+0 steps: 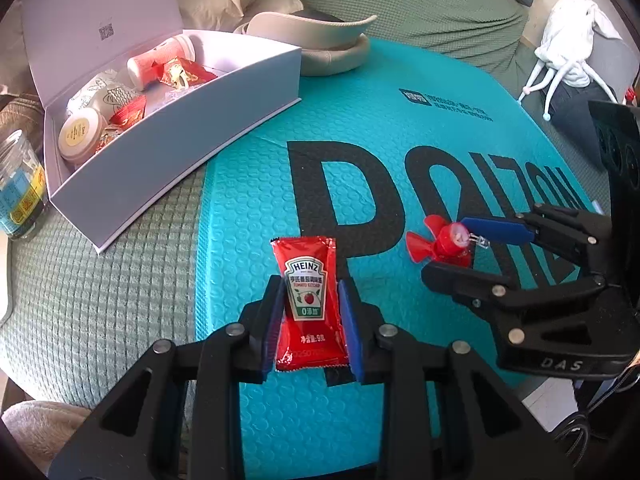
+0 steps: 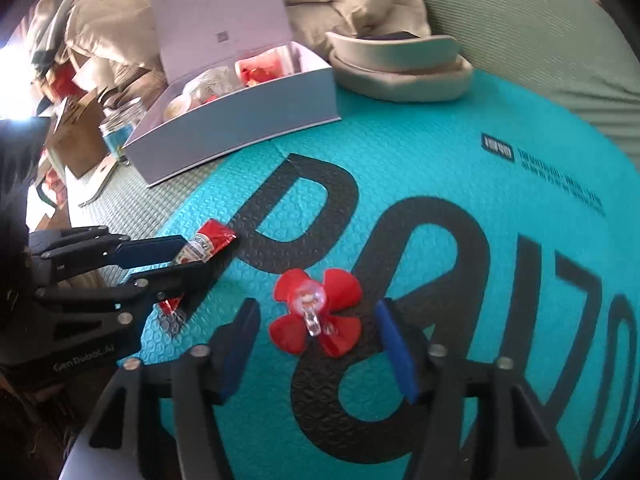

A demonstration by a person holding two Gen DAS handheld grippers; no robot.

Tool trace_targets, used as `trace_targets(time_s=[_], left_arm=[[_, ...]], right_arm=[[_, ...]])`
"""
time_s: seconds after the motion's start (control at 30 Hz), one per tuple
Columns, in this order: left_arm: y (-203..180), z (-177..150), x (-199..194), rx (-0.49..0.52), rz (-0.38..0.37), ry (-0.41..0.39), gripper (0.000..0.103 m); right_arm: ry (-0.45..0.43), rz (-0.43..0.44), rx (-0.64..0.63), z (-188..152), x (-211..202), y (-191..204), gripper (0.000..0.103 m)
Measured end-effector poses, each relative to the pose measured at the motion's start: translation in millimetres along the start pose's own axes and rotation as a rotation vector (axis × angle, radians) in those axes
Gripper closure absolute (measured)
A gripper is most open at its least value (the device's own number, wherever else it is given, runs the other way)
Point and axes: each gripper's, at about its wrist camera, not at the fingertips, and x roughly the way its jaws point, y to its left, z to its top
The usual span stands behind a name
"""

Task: Organize objects
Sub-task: 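Grasp the red Heinz ketchup packet with the left tool while the right tool grasps the red pinwheel, then lift the ketchup packet and pinwheel and carry both over the lavender box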

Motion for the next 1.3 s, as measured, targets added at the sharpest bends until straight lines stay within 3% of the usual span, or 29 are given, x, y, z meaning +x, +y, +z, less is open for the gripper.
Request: trace_targets(time_s=[0.17, 0.4, 0.63, 0.8, 0.83, 0.87, 0.9, 0.97, 1.0, 1.17, 1.3], left_arm=[[-8.1, -1.5, -0.5, 0.045, 0.016, 0.000, 0.064], [-6.9, -1.4, -1.3, 0.038, 0.070, -0.007, 0.059], [-1.3, 0.1, 1.9, 0.011, 0.135, 0.001, 0.038], [2.1, 0.2, 3.0, 0.011, 0.138, 0.003, 0.038], [1.5, 0.2, 2.7, 0.010, 0.136, 0.002, 0.038], [1.9, 0.2, 2.9, 0.009, 0.136, 0.002, 0.038], [1.8, 0.2, 2.7, 0.009, 0.132, 0.002, 0.039], [0.1, -0.1, 0.9, 0.023, 0.101, -0.010, 0.069], [-1.6, -0.5, 0.3, 0.033, 0.101, -0.014, 0.075], [-3.1, -0.7, 0.4, 0.044, 0.098, -0.015, 0.080], [-4.7, -1.5, -1.9, 0.048, 0.096, -0.009, 0.080]], right_arm=[[-0.034, -0.053, -0.057, -4.1, 2.5, 8.6, 0.038], [-0.063, -0.057, -0.063, -5.4, 3.5, 8.6, 0.033], [-0.082, -0.062, -0.049, -6.6, 4.2, 8.3, 0.033], [-0.080, -0.076, -0.056, -6.4, 5.0, 10.1, 0.034], [-0.076, -0.081, -0.057, -6.1, 5.4, 10.9, 0.038], [-0.073, -0.079, -0.060, -5.4, 5.0, 11.8, 0.048], [-0.068, -0.073, -0.058, -4.1, 4.9, 12.3, 0.049], [-0.063, -0.068, -0.056, -3.0, 5.4, 12.0, 0.050], [-0.062, -0.068, -0.059, -2.7, 5.4, 12.2, 0.050], [-0.062, -0.067, -0.049, -2.1, 4.6, 12.2, 0.050], [-0.063, -0.013, -0.023, -3.6, 0.1, 9.4, 0.050]])
